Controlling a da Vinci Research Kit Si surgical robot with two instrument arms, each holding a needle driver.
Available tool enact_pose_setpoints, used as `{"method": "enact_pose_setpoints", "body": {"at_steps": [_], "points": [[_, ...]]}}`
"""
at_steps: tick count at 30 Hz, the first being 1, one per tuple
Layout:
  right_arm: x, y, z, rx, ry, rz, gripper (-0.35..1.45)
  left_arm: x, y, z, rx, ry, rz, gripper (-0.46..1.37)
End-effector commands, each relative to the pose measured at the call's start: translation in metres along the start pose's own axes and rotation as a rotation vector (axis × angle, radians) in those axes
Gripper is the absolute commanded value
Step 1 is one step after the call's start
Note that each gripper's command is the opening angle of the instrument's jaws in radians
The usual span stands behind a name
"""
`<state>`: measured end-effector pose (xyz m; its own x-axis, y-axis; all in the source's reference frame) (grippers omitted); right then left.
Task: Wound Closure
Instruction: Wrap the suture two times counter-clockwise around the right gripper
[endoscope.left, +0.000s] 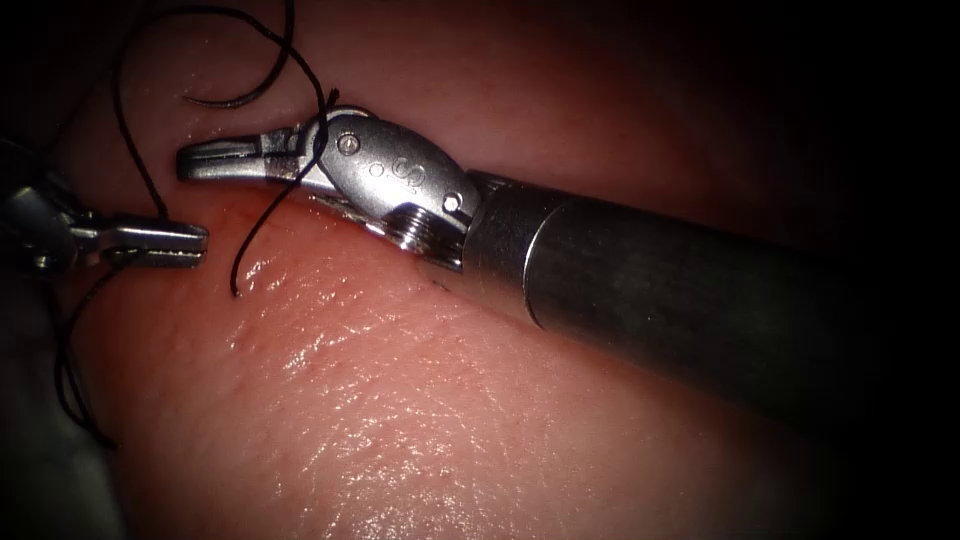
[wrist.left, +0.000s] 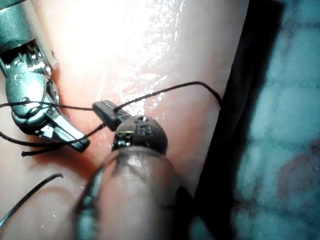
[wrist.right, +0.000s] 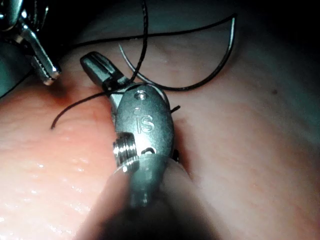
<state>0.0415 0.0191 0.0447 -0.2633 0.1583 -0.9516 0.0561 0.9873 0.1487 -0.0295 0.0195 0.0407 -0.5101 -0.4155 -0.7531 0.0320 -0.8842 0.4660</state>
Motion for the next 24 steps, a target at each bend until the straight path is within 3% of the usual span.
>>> {"method": "enact_pose_setpoints", "body": {"at_steps": [1,9,19,24], "points": [[0.0001,0.0001,0.0,-0.007,0.0,0.002,-0.35,0.0001,-0.0001,-0.0001,-0.004,0.0,0.005,-0.35],[0.0009,0.0008,-0.0002,-0.011,0.001,0.01,-0.35,0.0003,-0.0003,-0.0003,-0.006,0.0,-0.045,-0.35],[0.0019,0.0007,-0.0002,0.005,0.013,0.012,-0.35,-0.0002,-0.0016,-0.0009,-0.03,0.016,-0.218,-0.35],[0.0028,0.0005,-0.0001,0.016,0.022,0.017,-0.35,-0.0007,-0.002,-0.0011,-0.043,0.021,-0.255,-0.35]]}}
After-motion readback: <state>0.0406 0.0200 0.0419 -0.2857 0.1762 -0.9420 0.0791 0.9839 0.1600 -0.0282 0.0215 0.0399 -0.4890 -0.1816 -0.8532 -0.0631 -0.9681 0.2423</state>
